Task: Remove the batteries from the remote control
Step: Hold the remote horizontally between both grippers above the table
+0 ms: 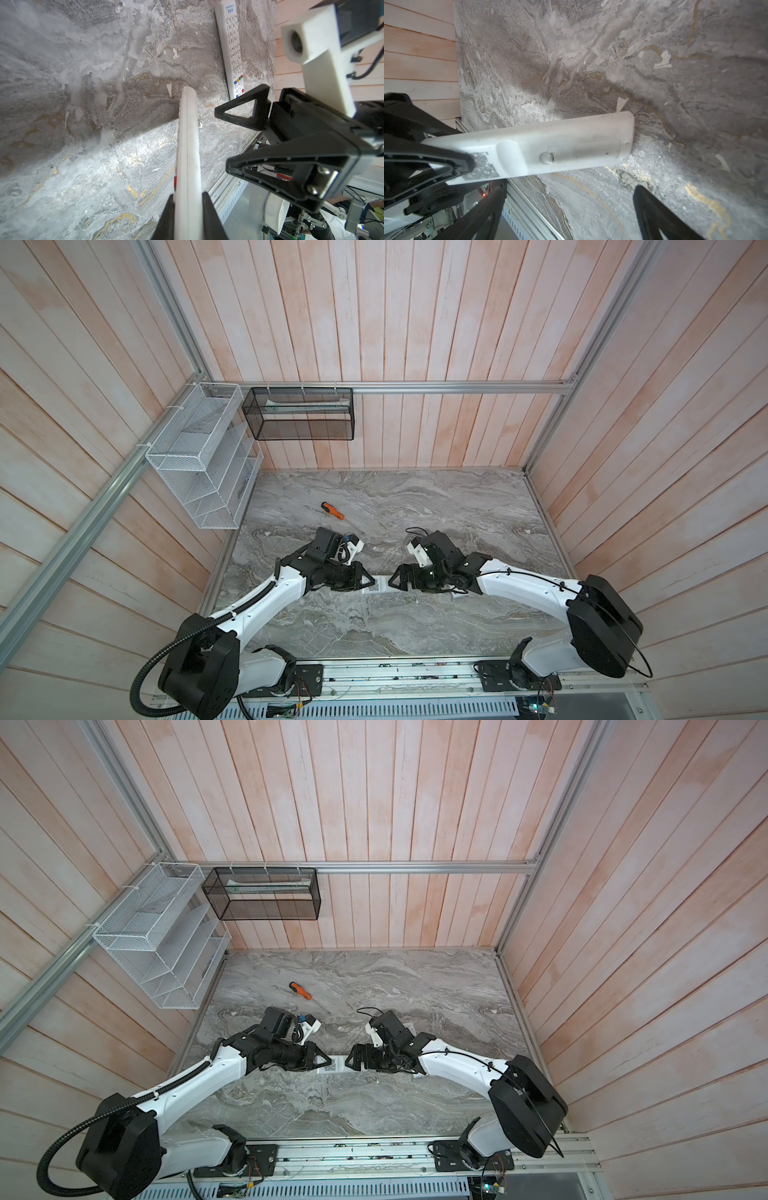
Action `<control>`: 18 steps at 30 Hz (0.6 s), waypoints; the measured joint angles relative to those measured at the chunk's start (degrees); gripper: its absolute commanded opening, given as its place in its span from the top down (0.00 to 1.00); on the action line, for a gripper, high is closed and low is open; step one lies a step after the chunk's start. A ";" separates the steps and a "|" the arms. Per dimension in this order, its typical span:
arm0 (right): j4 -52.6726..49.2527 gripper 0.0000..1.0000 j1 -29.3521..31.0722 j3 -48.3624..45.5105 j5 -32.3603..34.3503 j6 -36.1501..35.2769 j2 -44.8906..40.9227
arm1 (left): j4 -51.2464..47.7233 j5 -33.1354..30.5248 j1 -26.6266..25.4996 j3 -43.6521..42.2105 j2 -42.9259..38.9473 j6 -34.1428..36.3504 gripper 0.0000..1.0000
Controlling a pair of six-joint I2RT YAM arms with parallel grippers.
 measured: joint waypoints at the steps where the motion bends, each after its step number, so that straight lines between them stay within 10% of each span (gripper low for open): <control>1: 0.37 0.04 -0.15 -0.31 -0.28 0.07 0.00 | 0.09 0.02 0.00 -0.07 -0.07 0.00 0.93; 18: 6.67 0.07 -1.97 -2.84 -4.24 -0.52 2.69 | 2.99 5.42 3.30 -3.37 -0.22 0.50 0.95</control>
